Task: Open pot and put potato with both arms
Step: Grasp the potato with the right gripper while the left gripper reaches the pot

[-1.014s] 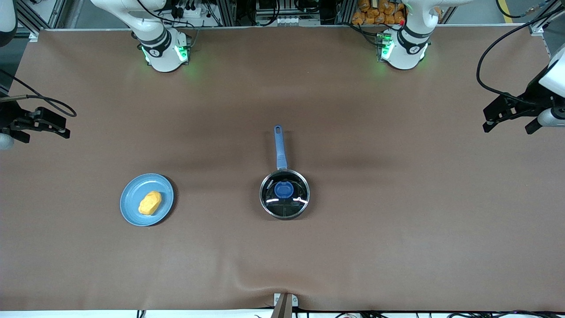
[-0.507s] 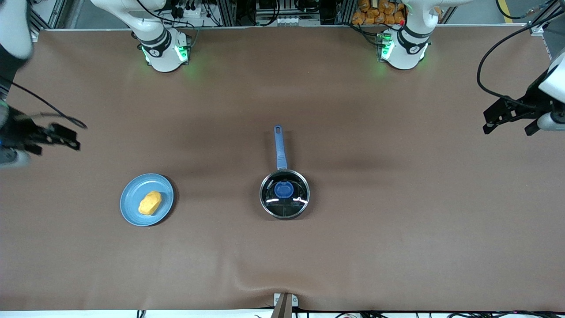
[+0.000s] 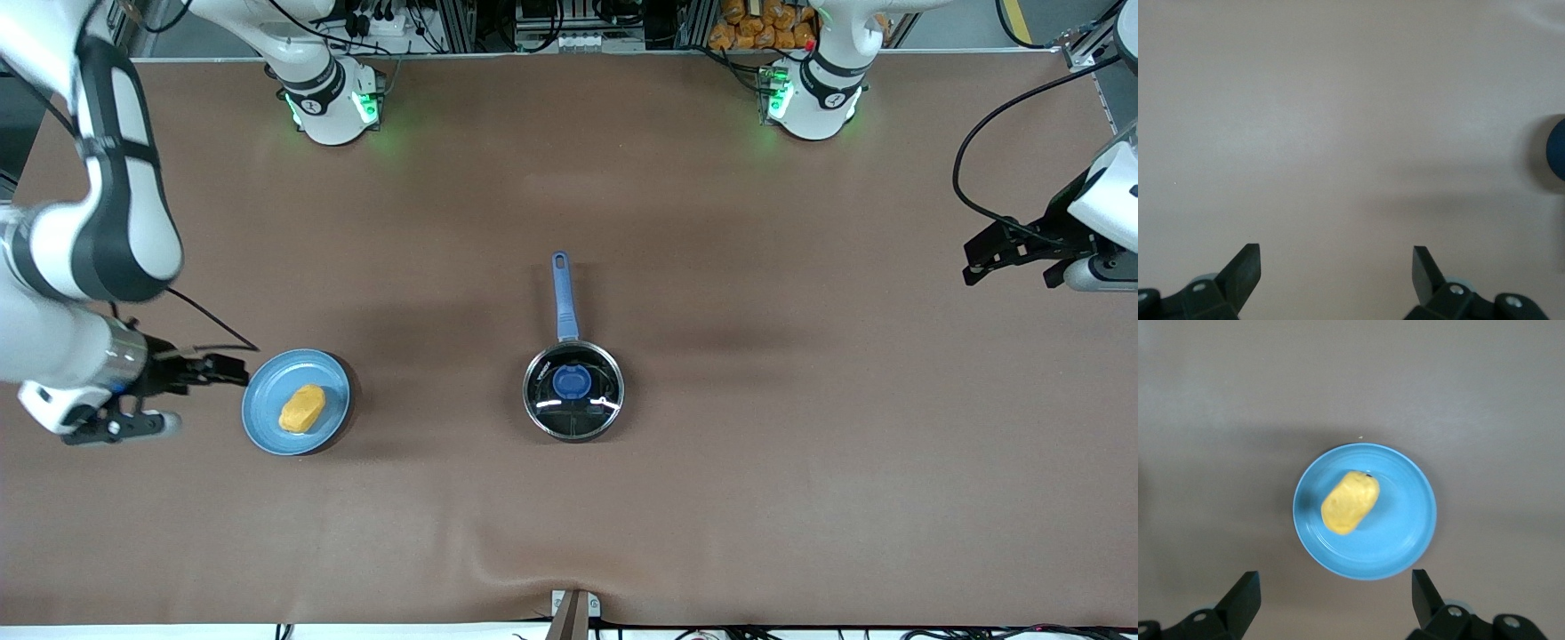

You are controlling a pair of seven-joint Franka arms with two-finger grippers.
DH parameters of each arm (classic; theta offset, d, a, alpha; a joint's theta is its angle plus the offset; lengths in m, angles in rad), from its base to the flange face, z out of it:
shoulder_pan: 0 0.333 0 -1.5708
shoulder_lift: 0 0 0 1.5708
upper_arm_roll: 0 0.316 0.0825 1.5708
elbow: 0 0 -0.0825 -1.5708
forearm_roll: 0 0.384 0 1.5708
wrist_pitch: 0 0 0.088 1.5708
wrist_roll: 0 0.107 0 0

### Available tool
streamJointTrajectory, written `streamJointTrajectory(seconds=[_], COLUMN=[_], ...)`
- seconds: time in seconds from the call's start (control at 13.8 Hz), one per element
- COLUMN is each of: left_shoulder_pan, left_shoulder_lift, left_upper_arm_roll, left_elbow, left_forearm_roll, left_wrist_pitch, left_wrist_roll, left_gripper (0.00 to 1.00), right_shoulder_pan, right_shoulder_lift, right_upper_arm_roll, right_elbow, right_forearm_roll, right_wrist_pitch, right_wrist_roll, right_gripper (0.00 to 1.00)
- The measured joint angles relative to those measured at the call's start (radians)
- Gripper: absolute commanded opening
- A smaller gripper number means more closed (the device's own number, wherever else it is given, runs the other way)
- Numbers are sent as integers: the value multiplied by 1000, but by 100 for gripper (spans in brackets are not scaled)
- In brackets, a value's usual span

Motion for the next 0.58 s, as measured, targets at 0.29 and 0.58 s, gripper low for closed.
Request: streamJointTrajectory(seconds=[0.29, 0.58], left_shoulder_pan=[-6, -81], left_shoulder_lift=[3, 48], left_upper_arm_roll=[-3, -12], left_elbow=[6, 51], left_forearm_roll=[-2, -8], left_wrist_pitch=[0, 1], left_wrist_roll=[0, -84], left_gripper=[100, 100], right_shoulder_pan=[-6, -6], right_shoulder_lift=[125, 199], right_upper_arm_roll=[-4, -3], right_elbow=[1, -7], right_forearm_roll=[30, 100], right_wrist_pitch=[83, 142], right_wrist_roll=[72, 133], right_gripper=[100, 100])
